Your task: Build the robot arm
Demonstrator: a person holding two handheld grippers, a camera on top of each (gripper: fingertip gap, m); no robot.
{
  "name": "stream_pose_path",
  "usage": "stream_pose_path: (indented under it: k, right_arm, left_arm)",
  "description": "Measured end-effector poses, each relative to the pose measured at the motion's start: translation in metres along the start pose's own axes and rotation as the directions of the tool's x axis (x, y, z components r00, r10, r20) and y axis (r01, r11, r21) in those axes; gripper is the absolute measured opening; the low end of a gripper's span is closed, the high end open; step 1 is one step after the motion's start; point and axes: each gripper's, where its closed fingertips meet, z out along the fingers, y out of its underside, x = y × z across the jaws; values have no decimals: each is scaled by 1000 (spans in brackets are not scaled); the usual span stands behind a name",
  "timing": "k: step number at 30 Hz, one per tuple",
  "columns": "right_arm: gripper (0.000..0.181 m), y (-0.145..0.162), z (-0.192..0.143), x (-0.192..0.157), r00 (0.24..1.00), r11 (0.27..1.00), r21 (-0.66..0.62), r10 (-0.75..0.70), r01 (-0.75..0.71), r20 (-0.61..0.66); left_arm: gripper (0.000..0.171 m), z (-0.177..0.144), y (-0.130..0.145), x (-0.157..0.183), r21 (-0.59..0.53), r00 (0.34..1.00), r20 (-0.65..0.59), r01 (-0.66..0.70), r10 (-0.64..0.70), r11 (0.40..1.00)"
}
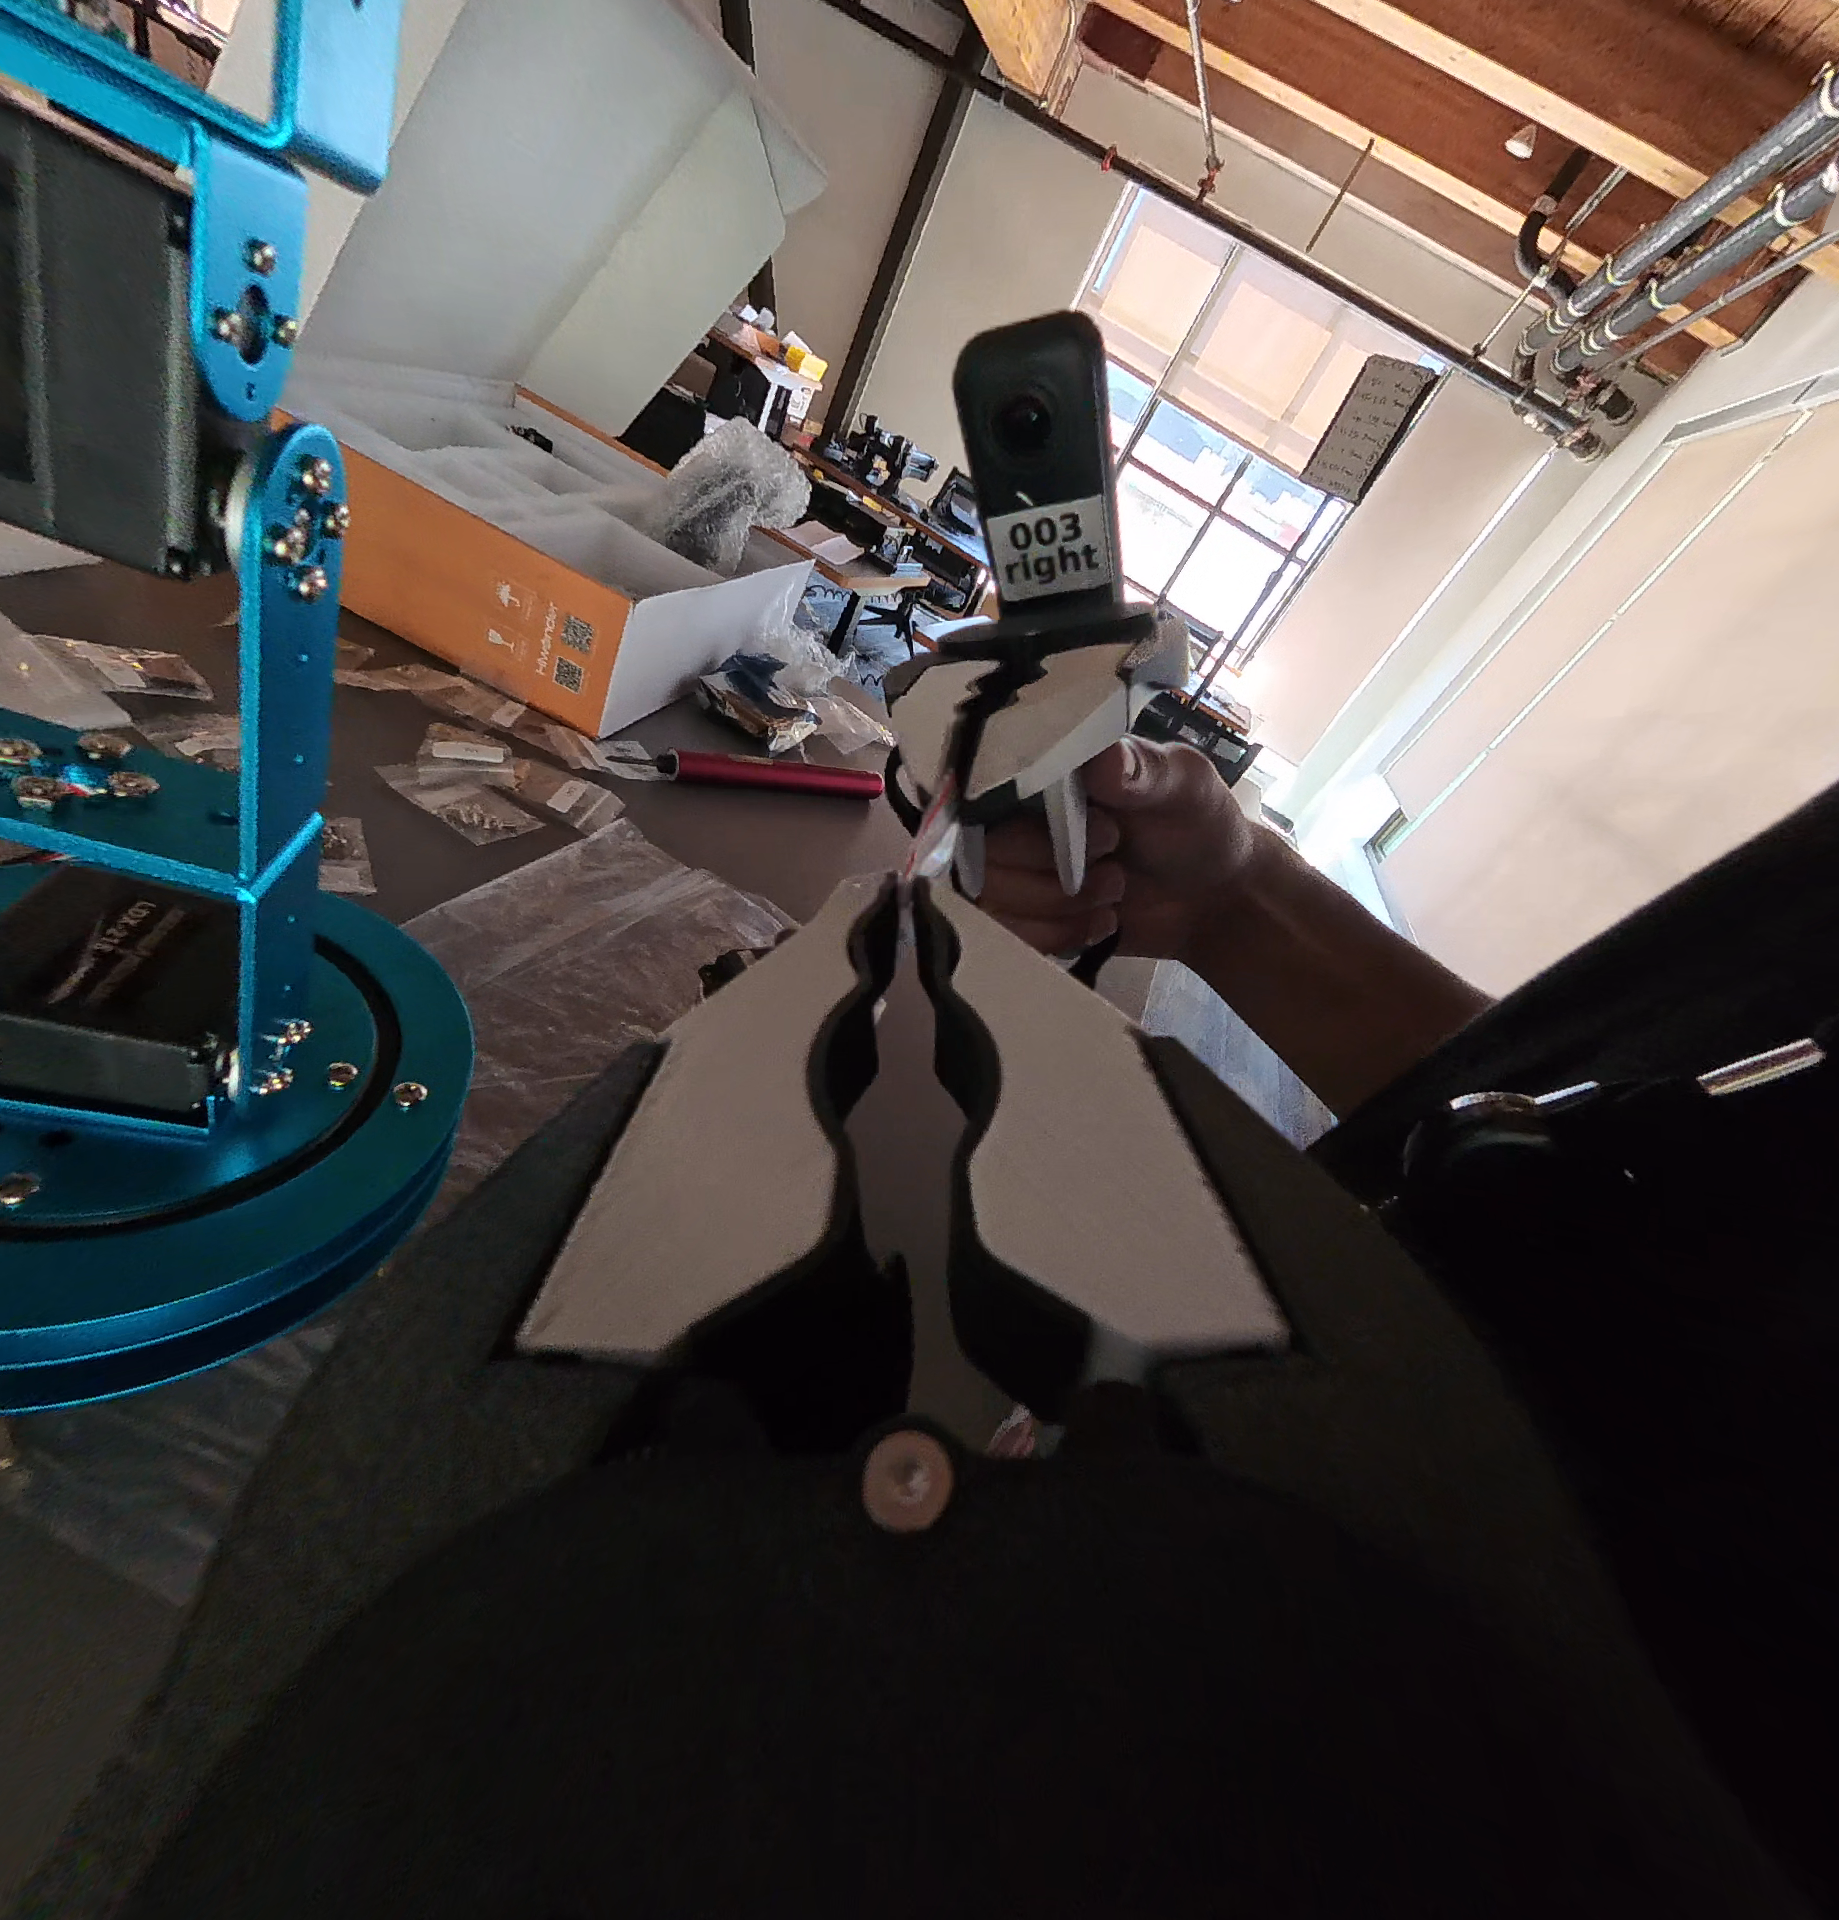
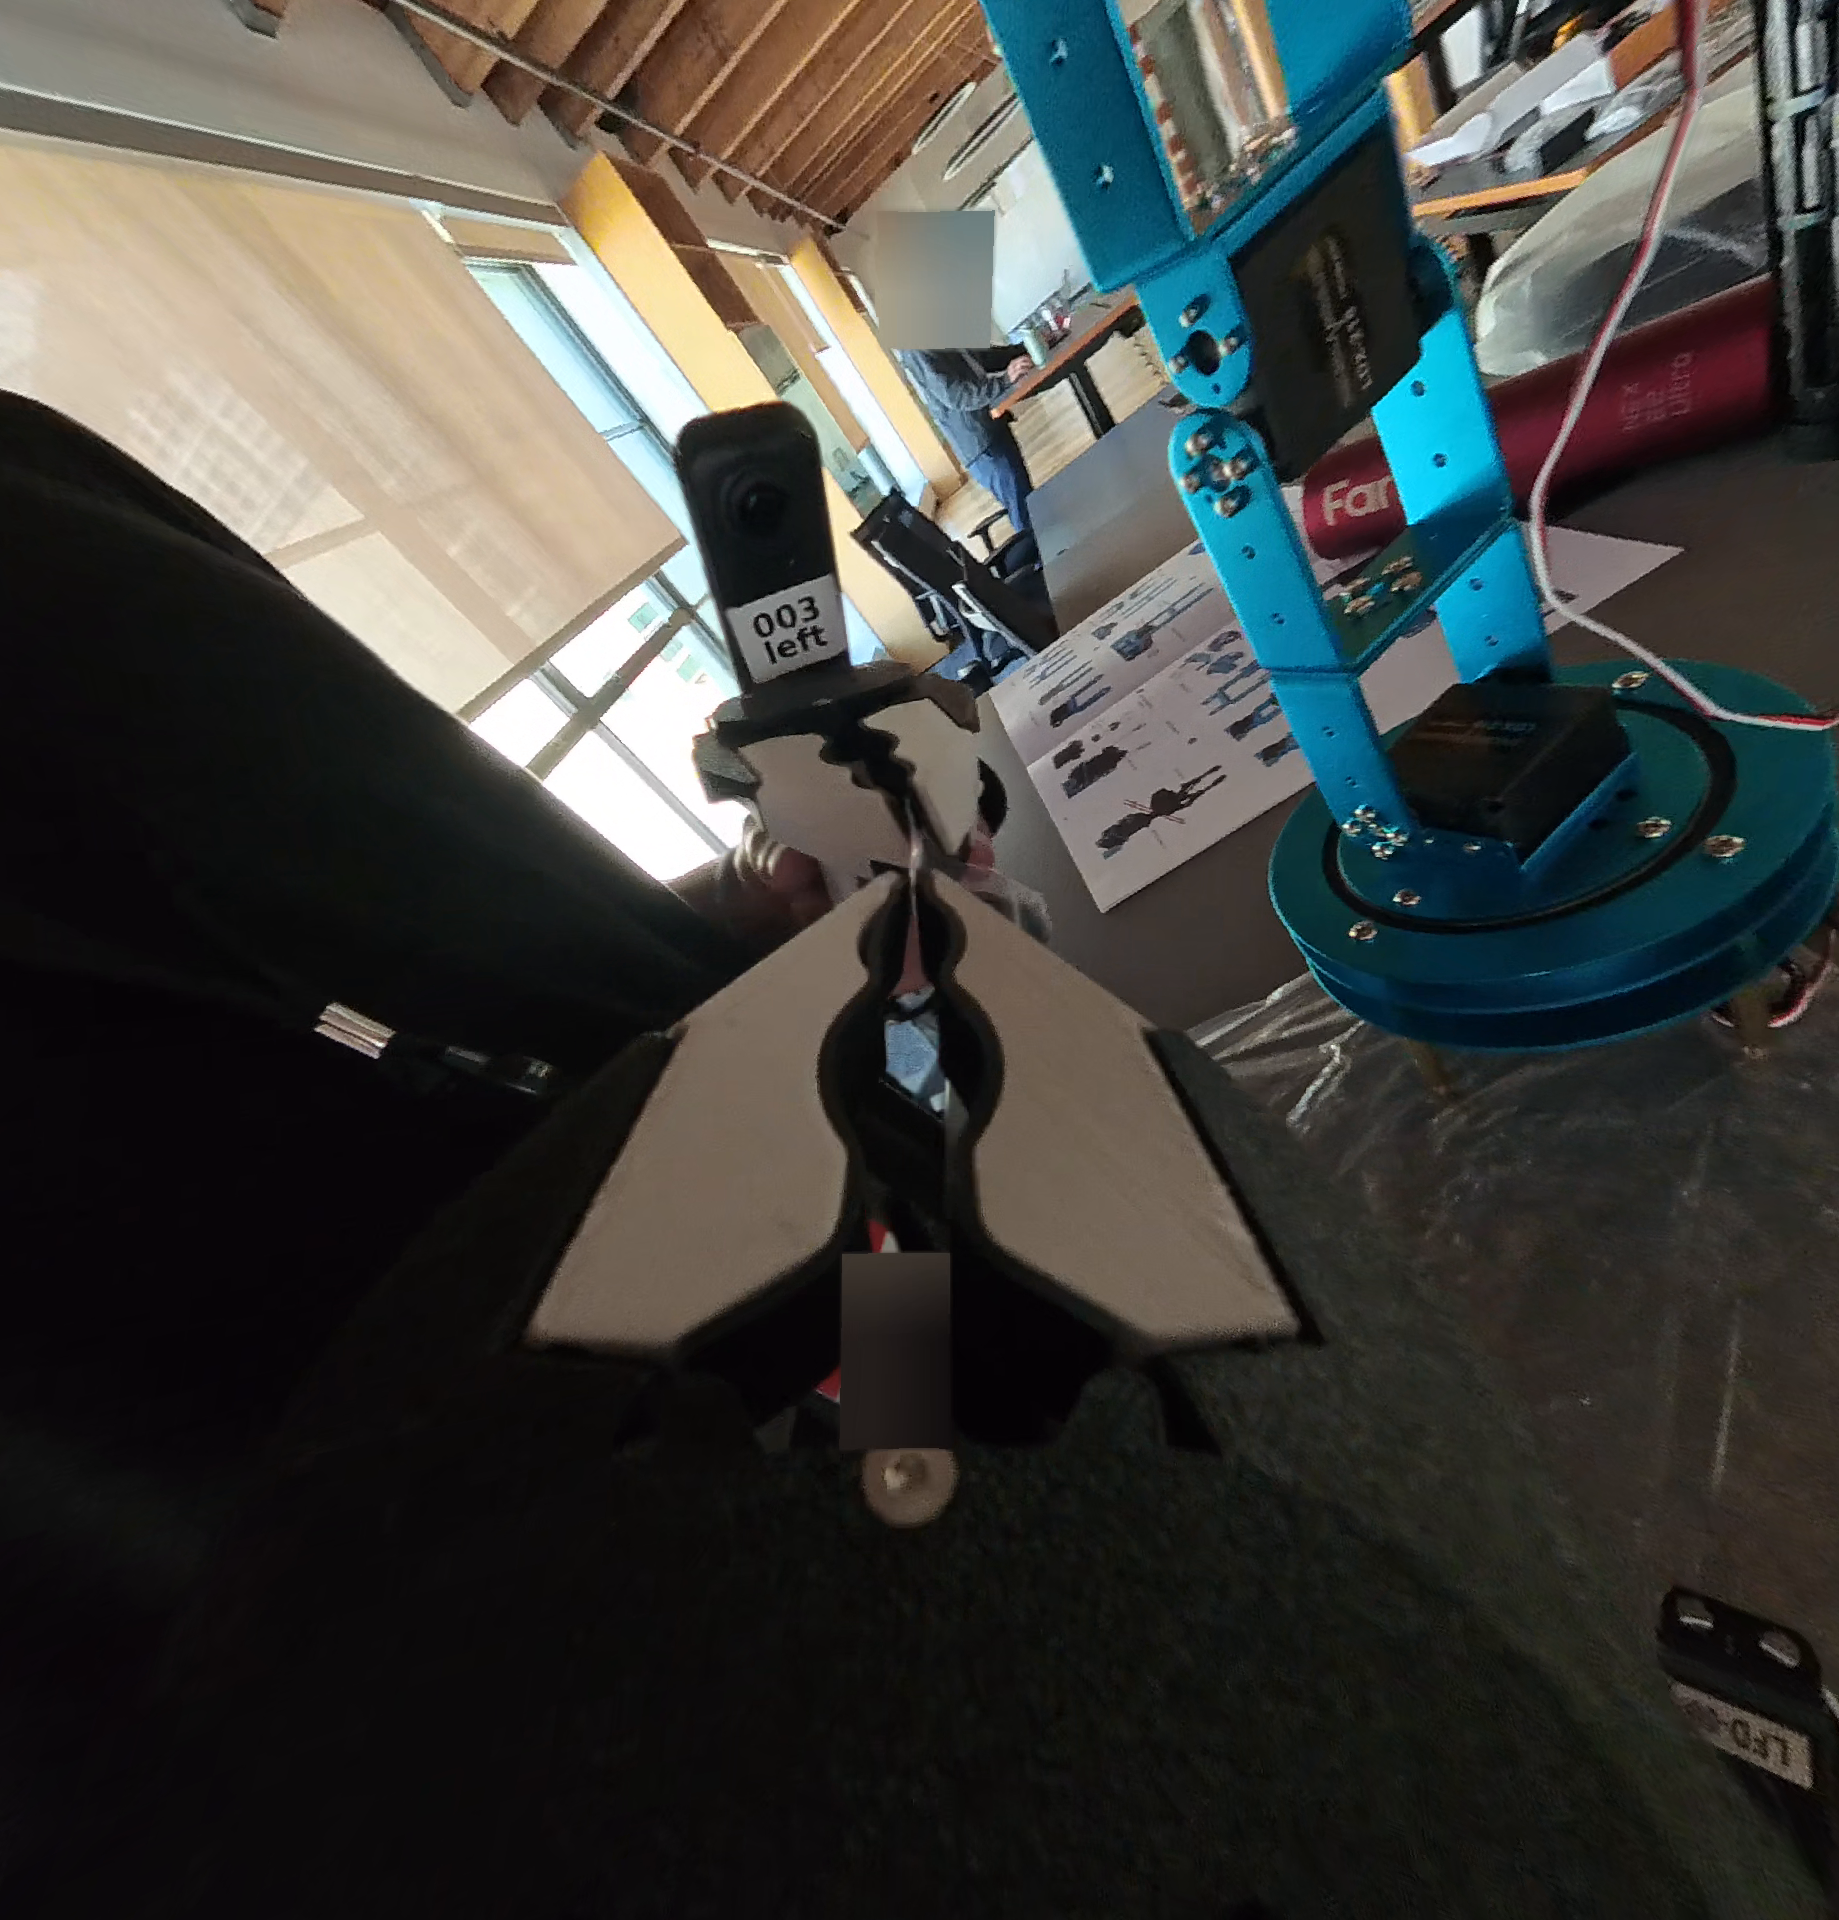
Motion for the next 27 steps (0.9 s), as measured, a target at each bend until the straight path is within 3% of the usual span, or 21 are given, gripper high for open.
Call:
stream_pose_path:
  k: [6, 14, 22, 24, 26, 27]
  right_arm:
    - [1, -1, 5, -2, 996, 997, -2, -79, 79, -45]
    - [1, 13, 16, 3, 991, 990, -102, -109, 101, -81]
    - [0, 26, -46, 27, 960, 994, -99, -81, 56, -269]
    - [5, 26, -95, 59, 868, 993, -91, -109, 73, -485]
    - [27, 29, -168, 107, 650, 991, -101, -134, 88, -748]
    - [38, 29, -200, 125, 562, 990, -96, -139, 106, -815]
  left_arm:
    - [0, -3, 0, -1, 7, 1000, 0, 20, -20, 1000]
    - [0, -1, 16, 1, -59, 998, 20, -58, 59, 997]
    - [0, -8, 20, -5, -41, 999, 32, -17, 18, 999]
    - [0, -3, 23, -7, -61, 998, 44, -39, 42, 997]
    - [0, 2, 26, -9, -101, 992, 70, -97, 105, 990]
    - [0, 4, 29, -11, -126, 985, 89, -138, 149, 982]
